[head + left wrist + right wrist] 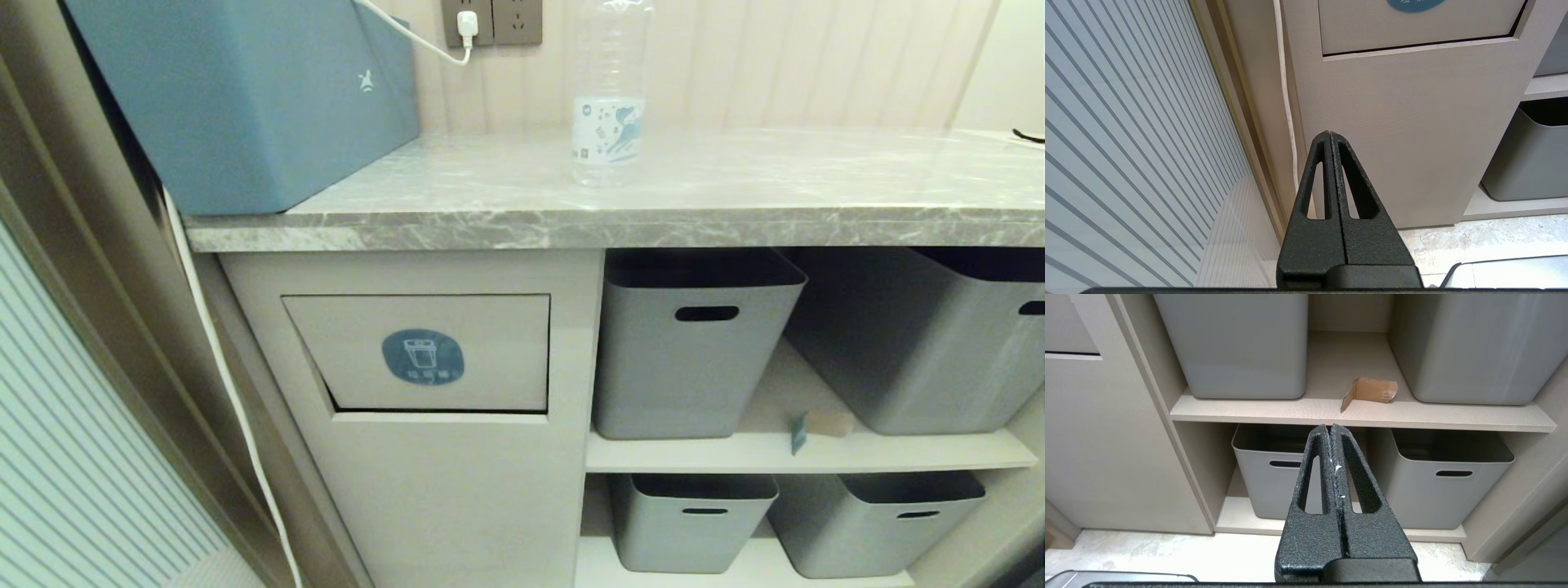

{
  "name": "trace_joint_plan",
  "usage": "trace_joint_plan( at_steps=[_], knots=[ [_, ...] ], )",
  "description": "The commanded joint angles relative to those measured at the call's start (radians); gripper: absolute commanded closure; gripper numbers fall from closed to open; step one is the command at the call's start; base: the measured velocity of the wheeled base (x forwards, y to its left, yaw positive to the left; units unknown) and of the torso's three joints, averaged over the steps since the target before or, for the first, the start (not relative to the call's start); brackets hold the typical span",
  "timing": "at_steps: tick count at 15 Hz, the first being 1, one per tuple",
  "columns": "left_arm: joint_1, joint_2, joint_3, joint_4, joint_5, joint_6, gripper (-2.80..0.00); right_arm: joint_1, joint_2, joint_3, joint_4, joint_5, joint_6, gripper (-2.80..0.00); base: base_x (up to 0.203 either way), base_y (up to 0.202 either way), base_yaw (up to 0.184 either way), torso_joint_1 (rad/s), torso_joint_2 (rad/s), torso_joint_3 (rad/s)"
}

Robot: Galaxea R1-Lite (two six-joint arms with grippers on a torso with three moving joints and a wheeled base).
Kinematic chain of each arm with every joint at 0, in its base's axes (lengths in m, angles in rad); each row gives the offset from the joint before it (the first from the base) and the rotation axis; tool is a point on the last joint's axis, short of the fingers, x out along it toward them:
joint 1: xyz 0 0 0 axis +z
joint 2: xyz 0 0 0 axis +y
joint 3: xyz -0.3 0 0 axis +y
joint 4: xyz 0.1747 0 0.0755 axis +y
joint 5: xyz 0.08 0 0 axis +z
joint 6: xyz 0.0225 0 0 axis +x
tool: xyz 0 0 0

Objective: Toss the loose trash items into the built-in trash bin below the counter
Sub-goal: Pick up the garbage

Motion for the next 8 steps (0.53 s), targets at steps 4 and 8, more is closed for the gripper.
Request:
trace_joint_plan(
  at_steps=[4, 8],
  knots=[
    [0.0, 0.0, 0.0, 0.0, 0.0, -0.005, 0.0, 0.0, -0.001, 0.0, 0.0, 0.0, -0.001, 0.0, 0.0, 0.0, 0.0, 0.0, 0.0, 0.0],
    [0.0, 0.0, 0.0, 0.0, 0.0, -0.001, 0.0, 0.001, -0.001, 0.0, 0.0, 0.0, -0.001, 0.0, 0.0, 0.0, 0.0, 0.0, 0.0, 0.0]
  ],
)
